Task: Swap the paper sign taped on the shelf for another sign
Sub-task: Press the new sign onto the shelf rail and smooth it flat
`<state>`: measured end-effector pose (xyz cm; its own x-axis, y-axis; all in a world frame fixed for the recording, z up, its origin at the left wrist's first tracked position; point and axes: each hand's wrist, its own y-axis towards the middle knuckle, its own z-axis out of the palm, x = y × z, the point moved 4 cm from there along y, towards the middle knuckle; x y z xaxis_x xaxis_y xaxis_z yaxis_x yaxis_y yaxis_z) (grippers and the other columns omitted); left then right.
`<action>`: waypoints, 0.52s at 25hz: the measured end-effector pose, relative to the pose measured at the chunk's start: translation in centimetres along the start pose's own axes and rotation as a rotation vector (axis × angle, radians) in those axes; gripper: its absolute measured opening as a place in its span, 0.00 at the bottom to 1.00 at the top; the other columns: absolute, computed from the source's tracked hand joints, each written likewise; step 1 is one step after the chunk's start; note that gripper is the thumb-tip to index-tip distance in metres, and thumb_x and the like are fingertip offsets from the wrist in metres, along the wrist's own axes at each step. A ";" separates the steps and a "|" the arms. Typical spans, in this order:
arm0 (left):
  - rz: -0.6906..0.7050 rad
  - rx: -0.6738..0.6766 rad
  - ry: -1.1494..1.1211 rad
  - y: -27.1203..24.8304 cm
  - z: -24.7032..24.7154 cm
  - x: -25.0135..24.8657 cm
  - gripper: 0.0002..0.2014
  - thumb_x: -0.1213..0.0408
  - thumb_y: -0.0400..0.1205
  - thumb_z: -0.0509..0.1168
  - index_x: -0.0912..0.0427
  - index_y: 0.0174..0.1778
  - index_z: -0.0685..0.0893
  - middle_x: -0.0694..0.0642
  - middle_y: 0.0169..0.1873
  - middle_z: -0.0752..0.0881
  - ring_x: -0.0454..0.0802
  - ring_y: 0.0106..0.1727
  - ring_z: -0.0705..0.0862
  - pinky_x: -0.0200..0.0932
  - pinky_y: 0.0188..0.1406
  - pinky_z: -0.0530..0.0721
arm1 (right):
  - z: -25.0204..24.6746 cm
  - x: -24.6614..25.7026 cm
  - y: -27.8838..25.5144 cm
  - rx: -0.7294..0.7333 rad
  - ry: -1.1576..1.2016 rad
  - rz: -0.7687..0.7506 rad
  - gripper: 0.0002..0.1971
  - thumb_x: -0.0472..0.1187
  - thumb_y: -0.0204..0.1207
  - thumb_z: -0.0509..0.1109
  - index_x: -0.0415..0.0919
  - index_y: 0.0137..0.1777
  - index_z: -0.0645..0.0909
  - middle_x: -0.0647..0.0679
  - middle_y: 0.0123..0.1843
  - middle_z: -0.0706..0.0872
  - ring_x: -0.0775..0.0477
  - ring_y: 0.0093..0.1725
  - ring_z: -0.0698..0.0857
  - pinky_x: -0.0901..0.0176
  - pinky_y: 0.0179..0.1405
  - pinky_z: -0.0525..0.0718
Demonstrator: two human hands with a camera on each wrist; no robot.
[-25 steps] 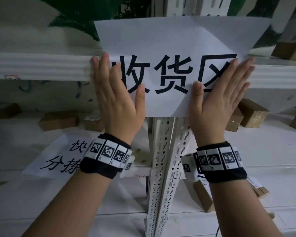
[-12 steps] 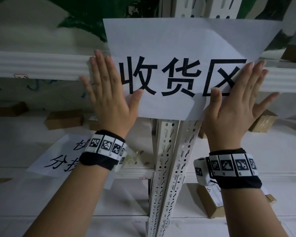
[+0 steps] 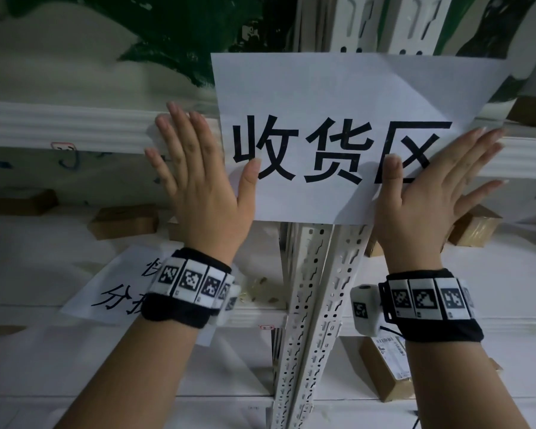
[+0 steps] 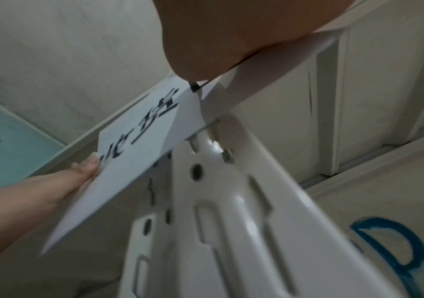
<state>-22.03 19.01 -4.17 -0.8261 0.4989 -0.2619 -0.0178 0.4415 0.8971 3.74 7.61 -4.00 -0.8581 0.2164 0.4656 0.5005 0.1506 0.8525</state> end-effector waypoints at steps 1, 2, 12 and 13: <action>-0.032 0.002 -0.039 -0.1 -0.2 -0.5 0.46 0.35 0.92 0.49 0.70 0.92 0.46 0.72 0.92 0.45 0.71 0.93 0.43 0.68 0.89 0.33 | 0.1 0.2 0.0 0.012 0.050 0.014 0.50 0.69 0.89 0.50 0.29 0.93 0.38 0.32 0.95 0.39 0.30 0.95 0.39 0.18 0.89 0.35; -0.055 0.006 -0.082 0.0 -0.3 -1.0 0.46 0.35 0.92 0.50 0.70 0.92 0.44 0.73 0.91 0.43 0.71 0.93 0.41 0.67 0.89 0.32 | 0.1 0.2 0.0 0.011 0.085 0.025 0.50 0.67 0.89 0.51 0.29 0.93 0.38 0.32 0.95 0.38 0.30 0.95 0.38 0.19 0.90 0.34; -0.031 -0.049 -0.286 -0.7 -0.6 -4.6 0.45 0.48 0.91 0.60 0.82 0.87 0.49 0.85 0.87 0.45 0.82 0.90 0.43 0.72 0.92 0.40 | -1.9 1.1 -0.5 -0.155 0.316 0.004 0.38 0.46 0.93 0.61 0.23 0.92 0.50 0.22 0.93 0.45 0.19 0.93 0.42 0.22 0.91 0.38; 0.024 -0.038 -0.305 -0.9 -0.9 -6.1 0.44 0.50 0.91 0.61 0.82 0.88 0.50 0.84 0.87 0.46 0.81 0.90 0.44 0.71 0.92 0.40 | -2.4 2.4 -0.8 -0.170 0.350 -0.067 0.34 0.40 0.92 0.61 0.20 0.90 0.55 0.18 0.91 0.48 0.16 0.92 0.45 0.22 0.92 0.38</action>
<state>-17.48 14.93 -3.08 -0.6192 0.7126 -0.3299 -0.0257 0.4015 0.9155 1.04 5.70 -3.03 -0.8901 -0.1354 0.4352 0.4410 -0.0149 0.8974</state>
